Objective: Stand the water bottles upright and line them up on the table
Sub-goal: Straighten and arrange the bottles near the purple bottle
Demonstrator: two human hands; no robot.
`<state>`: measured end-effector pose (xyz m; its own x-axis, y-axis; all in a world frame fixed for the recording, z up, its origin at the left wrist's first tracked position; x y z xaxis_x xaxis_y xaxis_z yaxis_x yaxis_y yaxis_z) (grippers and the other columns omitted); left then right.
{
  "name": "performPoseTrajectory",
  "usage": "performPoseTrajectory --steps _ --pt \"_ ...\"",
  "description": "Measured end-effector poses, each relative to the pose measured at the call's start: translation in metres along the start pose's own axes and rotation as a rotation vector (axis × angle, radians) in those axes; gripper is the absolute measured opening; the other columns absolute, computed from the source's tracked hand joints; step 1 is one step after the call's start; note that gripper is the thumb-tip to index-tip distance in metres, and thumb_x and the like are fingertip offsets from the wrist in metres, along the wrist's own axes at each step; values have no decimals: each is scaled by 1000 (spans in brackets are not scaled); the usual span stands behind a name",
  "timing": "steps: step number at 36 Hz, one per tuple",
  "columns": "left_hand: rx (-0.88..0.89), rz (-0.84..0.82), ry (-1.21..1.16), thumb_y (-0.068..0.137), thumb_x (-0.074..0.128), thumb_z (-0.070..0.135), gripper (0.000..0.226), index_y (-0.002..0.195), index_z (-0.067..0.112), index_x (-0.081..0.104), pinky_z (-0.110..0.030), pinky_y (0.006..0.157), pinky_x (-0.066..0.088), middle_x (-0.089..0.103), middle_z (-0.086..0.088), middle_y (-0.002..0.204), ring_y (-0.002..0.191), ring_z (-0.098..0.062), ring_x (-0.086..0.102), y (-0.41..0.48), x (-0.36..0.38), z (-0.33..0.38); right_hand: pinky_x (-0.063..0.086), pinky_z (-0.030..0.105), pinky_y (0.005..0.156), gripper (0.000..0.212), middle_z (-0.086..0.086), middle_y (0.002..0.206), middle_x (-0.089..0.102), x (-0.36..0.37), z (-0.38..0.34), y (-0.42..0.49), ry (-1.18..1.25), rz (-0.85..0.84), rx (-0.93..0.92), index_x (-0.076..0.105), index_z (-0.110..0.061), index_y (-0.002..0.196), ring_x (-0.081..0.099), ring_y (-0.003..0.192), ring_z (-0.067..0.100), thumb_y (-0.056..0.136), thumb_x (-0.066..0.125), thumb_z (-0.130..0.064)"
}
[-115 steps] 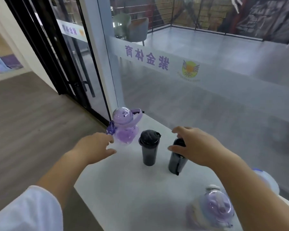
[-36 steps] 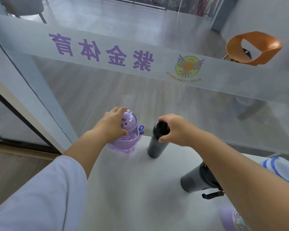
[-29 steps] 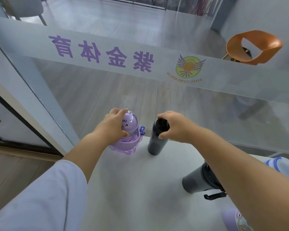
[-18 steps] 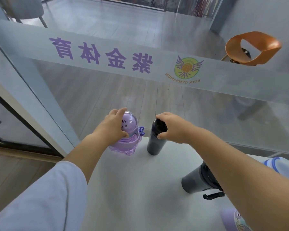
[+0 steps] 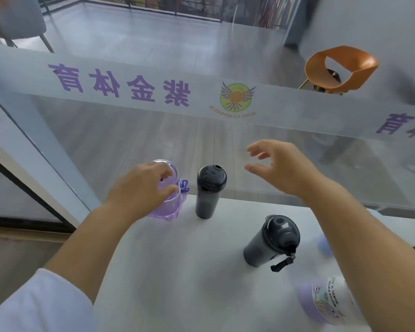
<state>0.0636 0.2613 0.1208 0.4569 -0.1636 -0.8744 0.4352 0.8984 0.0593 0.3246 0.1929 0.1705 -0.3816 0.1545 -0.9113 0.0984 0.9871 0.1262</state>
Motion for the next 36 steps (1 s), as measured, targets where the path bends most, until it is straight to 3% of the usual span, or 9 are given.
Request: performPoseTrajectory --steps 4,7,11,18,22,26,32,36 --pt "36 -55 23 81 65 43 23 97 26 64 -38 90 46 62 5 94 90 -21 59 -16 17 29 48 29 82 36 -7 106 65 -16 23 -33 -5 -19 72 60 -20 118 61 94 14 84 66 -31" --pt "99 -100 45 82 63 47 26 101 29 61 -26 80 42 59 15 96 90 -9 57 -26 33 49 47 30 82 36 -7 105 64 -25 42 -61 -34 -53 138 59 -21 117 60 94 15 84 67 -33" --pt "158 -179 -1 81 64 48 40 116 30 55 -34 86 51 60 12 116 102 -13 59 -35 56 77 48 34 88 41 -5 112 63 -37 64 -99 -66 -136 228 57 -22 121 59 97 15 83 67 -37" --pt "284 -254 -91 74 70 48 68 134 35 40 -32 99 41 40 12 134 122 -17 44 -47 97 130 39 30 100 60 -10 130 54 -50 93 -160 -150 -307 359 46 -32 132 49 117 13 78 66 -51" --pt "283 -358 -50 70 72 47 81 138 41 30 -34 101 39 29 12 139 127 -19 34 -48 114 154 40 31 96 67 -13 136 43 -51 104 -188 -123 -401 396 41 -36 134 47 118 14 75 69 -52" --pt "260 -395 10 68 72 48 81 137 40 30 -37 98 42 33 9 139 125 -22 36 -46 129 168 41 28 93 71 -15 135 40 -49 112 -207 -89 -471 404 39 -40 134 45 118 10 71 71 -50" --pt "206 -367 34 69 71 54 89 141 34 25 -38 97 44 36 5 137 122 -23 42 -44 139 178 48 35 89 71 -6 118 50 -32 117 -218 -110 -519 396 43 -36 129 53 108 19 66 74 -43" --pt "189 -363 23 69 73 50 86 140 29 30 -34 98 42 38 4 135 119 -24 43 -43 141 183 52 36 76 55 0 100 53 -22 119 -218 -113 -500 401 49 -31 117 56 90 23 65 69 -31"
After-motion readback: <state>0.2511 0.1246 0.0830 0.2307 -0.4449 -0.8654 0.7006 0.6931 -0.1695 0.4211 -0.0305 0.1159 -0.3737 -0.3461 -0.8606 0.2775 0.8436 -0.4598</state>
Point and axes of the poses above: each hand's wrist, its own y-axis towards the middle knuckle, its own x-axis out of the palm, z = x × y, the point moved 1 cm from there along y, towards the middle knuckle
